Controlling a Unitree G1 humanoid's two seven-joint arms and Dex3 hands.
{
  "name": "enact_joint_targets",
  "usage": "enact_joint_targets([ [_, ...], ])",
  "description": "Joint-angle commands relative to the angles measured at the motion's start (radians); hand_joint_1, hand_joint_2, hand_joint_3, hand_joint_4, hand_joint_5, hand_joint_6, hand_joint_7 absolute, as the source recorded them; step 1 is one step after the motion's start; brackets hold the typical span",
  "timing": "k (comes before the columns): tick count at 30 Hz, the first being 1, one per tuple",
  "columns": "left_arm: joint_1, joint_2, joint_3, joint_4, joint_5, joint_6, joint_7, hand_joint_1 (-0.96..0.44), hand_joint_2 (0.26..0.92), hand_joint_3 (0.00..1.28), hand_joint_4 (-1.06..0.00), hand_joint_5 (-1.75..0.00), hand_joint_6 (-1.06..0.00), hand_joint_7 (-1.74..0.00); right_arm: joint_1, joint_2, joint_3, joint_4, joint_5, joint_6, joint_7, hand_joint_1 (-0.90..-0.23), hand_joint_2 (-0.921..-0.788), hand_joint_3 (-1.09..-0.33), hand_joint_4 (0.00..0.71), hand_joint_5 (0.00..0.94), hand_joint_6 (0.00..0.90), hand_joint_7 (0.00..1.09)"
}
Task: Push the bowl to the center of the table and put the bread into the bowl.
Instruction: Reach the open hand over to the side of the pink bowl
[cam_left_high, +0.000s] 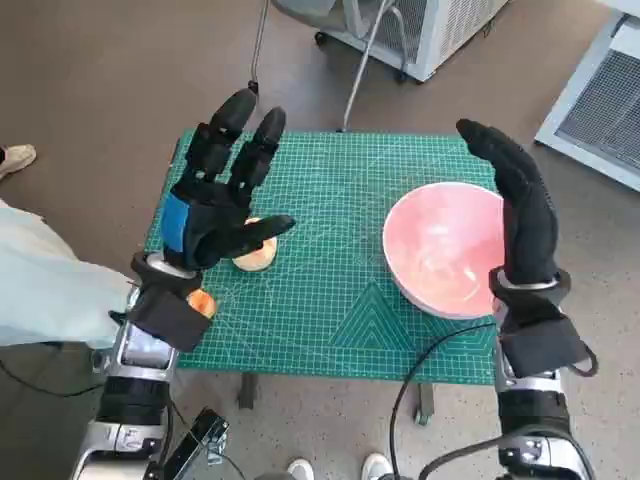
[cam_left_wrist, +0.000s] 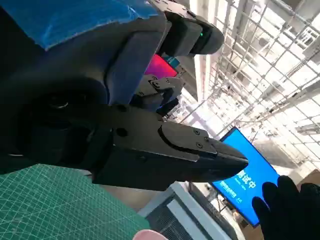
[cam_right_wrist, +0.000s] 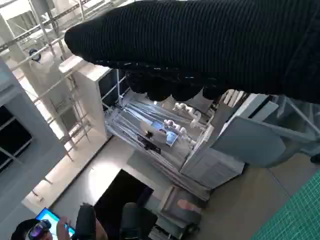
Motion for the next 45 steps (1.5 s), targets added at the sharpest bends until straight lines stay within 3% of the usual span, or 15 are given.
enact_joint_targets([
  [1,0.008,-0.001,0.001,-0.018,-0.007,0.004,0.006,-0.07,0.921,0.01,-0.2,0.0,-0.1,-0.45,0.014,-0.005,0.001,0.019,-0.001,0.0,-0.004,-0.643,-0.921,-0.714,0.387,0.005,0.066,0.82],
  [20,0.017,-0.002,0.003,-0.033,-0.003,0.016,0.011,-0.07,0.921,0.01,-0.2,0.0,-0.09,-0.45,0.013,-0.008,-0.001,0.037,-0.003,-0.017,-0.005,-0.63,-0.921,-0.723,0.392,0.007,0.07,0.82],
  [26,0.021,0.003,0.007,-0.036,-0.005,0.019,0.011,-0.08,0.921,0.01,-0.2,0.0,-0.09,-0.46,0.023,-0.042,-0.025,0.068,0.019,-0.043,0.006,-0.629,-0.921,-0.733,0.395,0.008,0.08,0.81],
  [30,0.028,0.003,0.008,-0.047,-0.004,0.021,0.013,-0.08,0.92,0.01,-0.2,0.0,-0.09,-0.46,0.024,-0.09,-0.062,0.155,0.048,-0.087,0.012,-0.636,-0.921,-0.737,0.396,0.006,0.11,0.75],
  [35,0.033,0.004,0.011,-0.052,-0.004,0.021,0.015,-0.07,0.919,0.01,-0.2,0.0,-0.08,-0.47,0.024,-0.129,-0.113,0.267,0.045,-0.12,-0.038,-0.629,-0.921,-0.746,0.396,0.004,0.133,0.69],
  [40,0.031,0.003,0.012,-0.038,0.001,0.011,0.021,-0.07,0.919,0.01,-0.2,0.0,-0.08,-0.48,0.025,-0.14,-0.153,0.37,0.037,-0.123,-0.11,-0.602,-0.921,-0.766,0.389,0.001,0.126,0.67],
  [45,0.027,0.004,0.01,-0.03,0.006,0.009,0.025,-0.07,0.92,0.01,-0.2,0.0,-0.08,-0.48,0.013,-0.135,-0.177,0.464,0.051,-0.09,-0.159,-0.587,-0.921,-0.778,0.384,0.0,0.125,0.67],
])
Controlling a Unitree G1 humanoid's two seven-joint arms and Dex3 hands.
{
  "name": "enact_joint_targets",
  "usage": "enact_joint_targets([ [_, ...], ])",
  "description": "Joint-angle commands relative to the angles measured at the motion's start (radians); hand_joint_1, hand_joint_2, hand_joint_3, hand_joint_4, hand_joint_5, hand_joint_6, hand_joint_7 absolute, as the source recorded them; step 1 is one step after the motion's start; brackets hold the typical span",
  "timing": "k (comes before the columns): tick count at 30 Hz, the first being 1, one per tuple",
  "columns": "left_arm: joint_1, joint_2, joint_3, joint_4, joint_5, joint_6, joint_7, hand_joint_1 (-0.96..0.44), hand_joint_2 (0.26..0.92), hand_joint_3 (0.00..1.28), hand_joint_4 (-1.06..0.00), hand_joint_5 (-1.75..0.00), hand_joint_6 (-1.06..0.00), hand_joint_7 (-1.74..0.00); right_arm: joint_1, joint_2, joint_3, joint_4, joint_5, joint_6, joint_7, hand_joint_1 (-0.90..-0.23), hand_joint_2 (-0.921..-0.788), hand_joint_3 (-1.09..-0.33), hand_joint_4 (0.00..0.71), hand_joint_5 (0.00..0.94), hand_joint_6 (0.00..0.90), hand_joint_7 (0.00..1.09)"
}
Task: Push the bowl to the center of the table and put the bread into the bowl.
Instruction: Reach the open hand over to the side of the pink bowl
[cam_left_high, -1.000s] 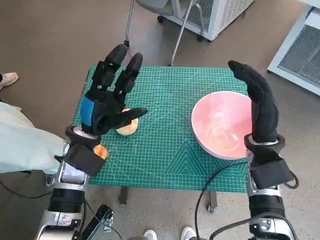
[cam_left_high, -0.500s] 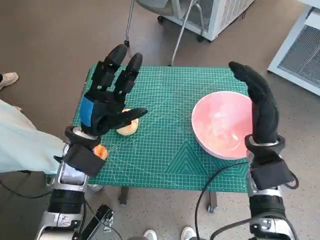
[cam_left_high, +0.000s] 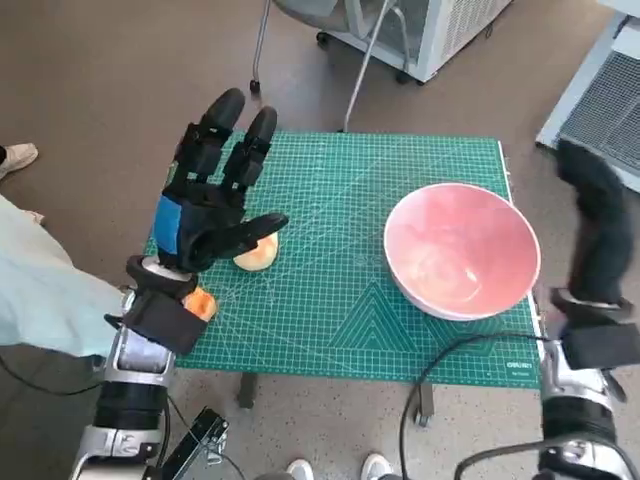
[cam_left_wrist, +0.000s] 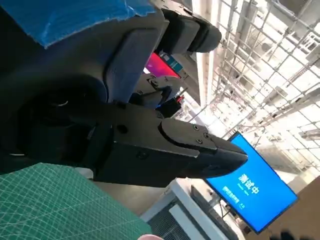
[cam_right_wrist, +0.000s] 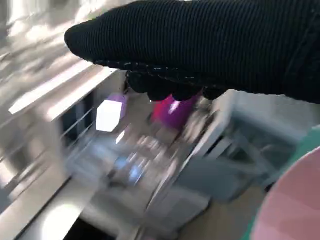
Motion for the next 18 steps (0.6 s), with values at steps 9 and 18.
enact_joint_targets([
  [9,0.007,0.007,0.001,-0.005,0.003,-0.002,0.01,-0.08,0.92,0.01,-0.21,0.0,-0.08,-0.48,-0.031,0.028,-0.039,0.224,0.039,0.11,-0.074,-0.597,-0.921,-0.773,0.39,0.004,0.122,0.69],
  [18,0.013,0.017,0.005,-0.011,0.003,0.001,0.007,-0.08,0.92,0.0,-0.21,0.0,-0.08,-0.48,-0.067,0.051,-0.05,0.296,0.075,0.197,-0.037,-0.585,-0.921,-0.784,0.376,0.001,0.14,0.66],
])
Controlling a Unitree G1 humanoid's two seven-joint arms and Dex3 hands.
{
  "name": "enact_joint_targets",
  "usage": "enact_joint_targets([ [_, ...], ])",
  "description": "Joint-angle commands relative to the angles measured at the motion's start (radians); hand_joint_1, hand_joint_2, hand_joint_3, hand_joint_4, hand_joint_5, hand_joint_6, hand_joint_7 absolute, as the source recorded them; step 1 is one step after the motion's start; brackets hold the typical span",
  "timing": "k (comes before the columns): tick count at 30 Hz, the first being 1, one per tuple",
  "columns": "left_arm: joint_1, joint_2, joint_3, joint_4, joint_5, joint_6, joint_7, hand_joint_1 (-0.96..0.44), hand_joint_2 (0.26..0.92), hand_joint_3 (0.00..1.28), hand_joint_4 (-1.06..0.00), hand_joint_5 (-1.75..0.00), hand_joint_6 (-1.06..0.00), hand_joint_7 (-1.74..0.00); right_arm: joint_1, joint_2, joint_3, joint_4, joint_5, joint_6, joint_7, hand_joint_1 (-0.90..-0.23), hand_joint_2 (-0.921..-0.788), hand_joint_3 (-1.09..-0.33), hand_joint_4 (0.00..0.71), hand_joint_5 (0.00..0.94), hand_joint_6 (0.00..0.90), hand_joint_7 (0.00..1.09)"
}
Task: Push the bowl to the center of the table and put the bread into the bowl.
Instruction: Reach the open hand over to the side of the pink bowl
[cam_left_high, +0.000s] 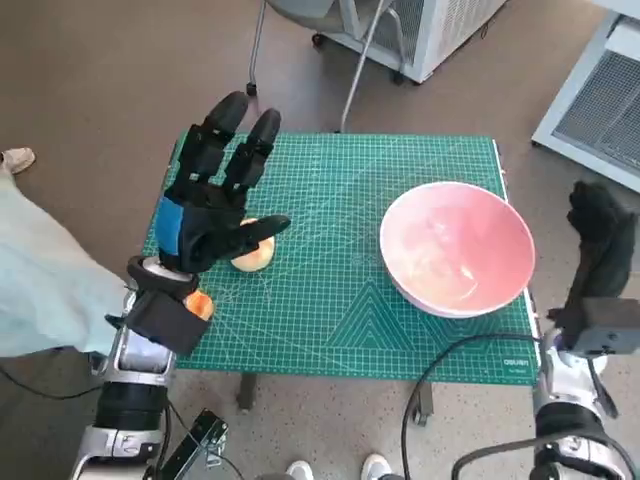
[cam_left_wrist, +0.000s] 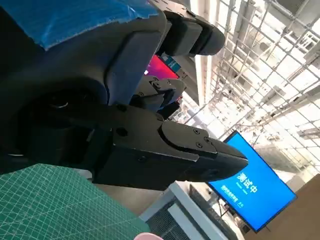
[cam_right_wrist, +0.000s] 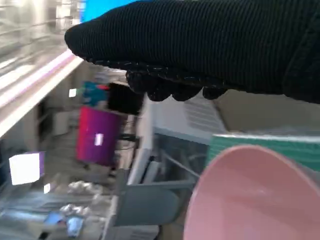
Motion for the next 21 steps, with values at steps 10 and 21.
enact_joint_targets([
  [10,0.035,0.015,0.013,-0.048,-0.018,0.026,-0.009,-0.08,0.921,0.01,-0.21,0.0,-0.07,-0.49,-0.061,0.066,-0.047,0.087,0.097,0.154,0.1,-0.597,-0.921,-0.754,0.374,0.001,0.202,0.54],
  [21,0.064,0.023,0.021,-0.112,-0.013,0.066,-0.013,-0.07,0.919,0.0,-0.21,0.0,-0.06,-0.52,-0.1,0.104,-0.059,0.108,0.116,0.218,0.135,-0.644,-0.921,-0.706,0.323,0.0,0.245,0.53],
])
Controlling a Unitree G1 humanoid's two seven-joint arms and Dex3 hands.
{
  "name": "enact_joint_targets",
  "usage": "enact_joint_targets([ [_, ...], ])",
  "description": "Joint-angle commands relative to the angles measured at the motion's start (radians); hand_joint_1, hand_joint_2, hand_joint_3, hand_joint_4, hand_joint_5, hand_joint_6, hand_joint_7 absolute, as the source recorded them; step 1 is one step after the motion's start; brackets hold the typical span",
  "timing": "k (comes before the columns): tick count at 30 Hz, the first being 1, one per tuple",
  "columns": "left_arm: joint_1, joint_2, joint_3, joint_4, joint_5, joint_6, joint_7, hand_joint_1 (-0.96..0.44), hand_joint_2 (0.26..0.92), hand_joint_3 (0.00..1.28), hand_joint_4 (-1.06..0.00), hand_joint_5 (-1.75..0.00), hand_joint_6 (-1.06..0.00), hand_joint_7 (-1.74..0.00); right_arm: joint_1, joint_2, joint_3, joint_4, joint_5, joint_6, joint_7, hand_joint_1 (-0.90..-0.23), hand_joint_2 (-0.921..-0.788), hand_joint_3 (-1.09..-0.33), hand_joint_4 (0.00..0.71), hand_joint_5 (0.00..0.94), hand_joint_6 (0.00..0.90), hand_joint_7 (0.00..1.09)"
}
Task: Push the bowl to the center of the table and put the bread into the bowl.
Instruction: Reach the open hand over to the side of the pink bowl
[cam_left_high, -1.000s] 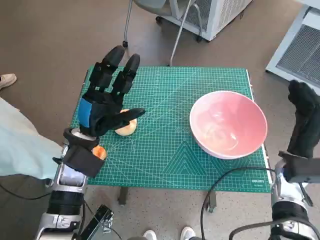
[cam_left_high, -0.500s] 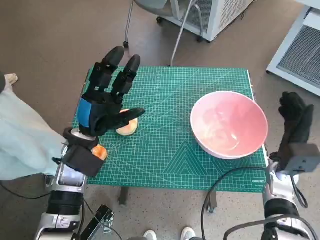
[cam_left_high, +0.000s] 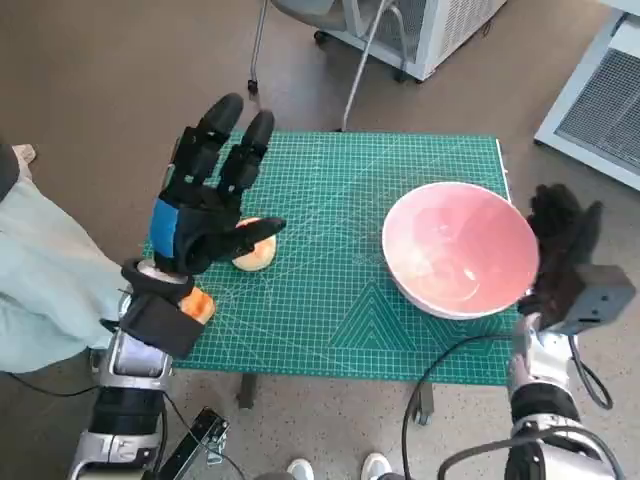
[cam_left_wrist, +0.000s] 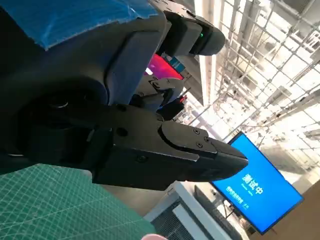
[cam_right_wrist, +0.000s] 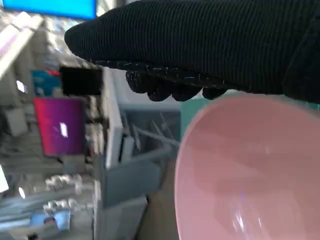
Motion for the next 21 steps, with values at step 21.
enact_joint_targets([
  [21,0.111,0.043,0.053,-0.202,0.018,0.106,0.013,-0.07,0.916,0.0,-0.22,-0.01,0.0,-0.65,-0.103,0.114,0.027,0.038,-0.03,0.094,-0.059,-0.555,-0.921,-0.719,0.423,0.03,0.262,0.65],
])
